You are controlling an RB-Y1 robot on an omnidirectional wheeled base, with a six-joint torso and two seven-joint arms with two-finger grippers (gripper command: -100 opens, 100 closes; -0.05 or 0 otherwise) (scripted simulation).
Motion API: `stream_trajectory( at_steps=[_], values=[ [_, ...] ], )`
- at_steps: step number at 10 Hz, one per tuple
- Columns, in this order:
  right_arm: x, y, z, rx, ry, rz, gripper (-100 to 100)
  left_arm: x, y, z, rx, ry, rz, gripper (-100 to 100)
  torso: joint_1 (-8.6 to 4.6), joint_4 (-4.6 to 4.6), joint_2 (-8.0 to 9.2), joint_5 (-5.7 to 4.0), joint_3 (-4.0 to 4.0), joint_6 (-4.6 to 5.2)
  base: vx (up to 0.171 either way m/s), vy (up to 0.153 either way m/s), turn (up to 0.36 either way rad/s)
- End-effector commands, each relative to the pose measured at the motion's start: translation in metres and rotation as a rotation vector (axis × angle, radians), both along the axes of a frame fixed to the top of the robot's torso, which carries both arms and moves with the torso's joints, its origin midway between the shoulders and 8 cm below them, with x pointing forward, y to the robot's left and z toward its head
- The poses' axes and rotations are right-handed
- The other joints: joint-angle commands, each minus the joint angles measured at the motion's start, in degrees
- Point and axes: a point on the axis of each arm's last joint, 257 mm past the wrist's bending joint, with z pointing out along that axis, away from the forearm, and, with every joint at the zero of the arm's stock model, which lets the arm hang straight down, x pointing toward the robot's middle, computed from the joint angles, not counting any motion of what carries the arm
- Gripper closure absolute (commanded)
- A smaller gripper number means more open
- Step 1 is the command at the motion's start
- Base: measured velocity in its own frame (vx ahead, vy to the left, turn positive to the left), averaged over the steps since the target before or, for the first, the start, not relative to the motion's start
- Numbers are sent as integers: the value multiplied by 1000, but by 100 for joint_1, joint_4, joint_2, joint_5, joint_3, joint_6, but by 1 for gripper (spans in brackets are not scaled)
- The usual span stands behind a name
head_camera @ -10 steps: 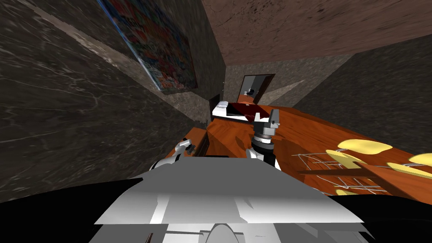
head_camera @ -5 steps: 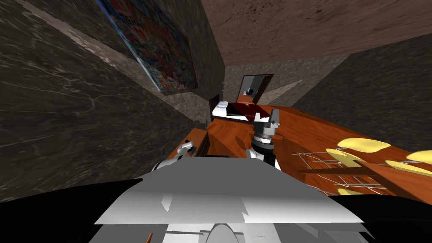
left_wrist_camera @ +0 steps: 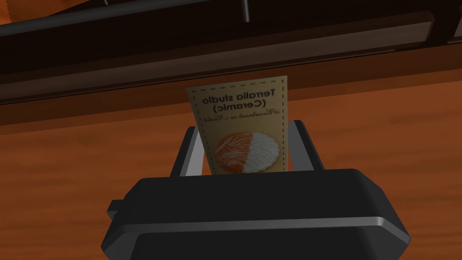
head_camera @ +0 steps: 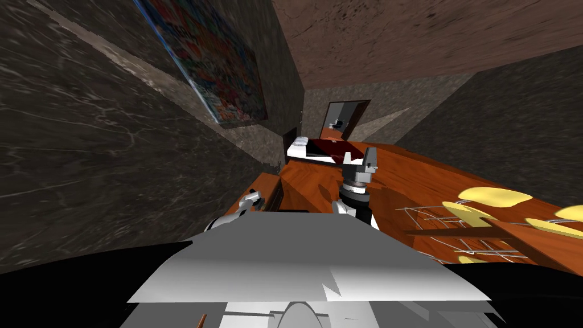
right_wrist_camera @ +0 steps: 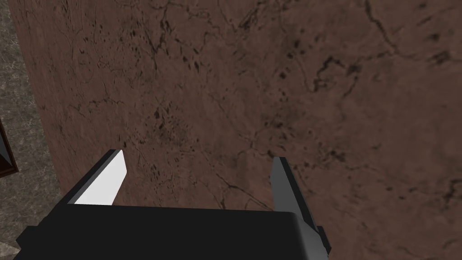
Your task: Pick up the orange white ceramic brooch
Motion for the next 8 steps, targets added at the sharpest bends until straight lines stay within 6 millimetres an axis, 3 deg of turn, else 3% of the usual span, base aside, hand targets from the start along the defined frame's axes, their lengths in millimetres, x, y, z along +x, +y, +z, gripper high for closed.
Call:
stream_trajectory(
  at_steps=[1,2,7,8],
  values=[
    [0,0,0,0,0,0,0,0,0,0,0,0,0,0,0,0,0,0,0,0,0,0,0],
    [0,0,0,0,0,0,0,11,10,10,1,-9,-6,100,0,0,0,0,0,0,-11,-56,19],
    [0,0,0,0,0,0,0,20,22,22,2,-11,-13,100,-15,1,8,-4,4,1,-20,-50,18],
    [0,0,0,0,0,0,0,19,22,22,1,-10,-13,0,-7,0,3,-2,2,0,0,0,0]
  ],
)
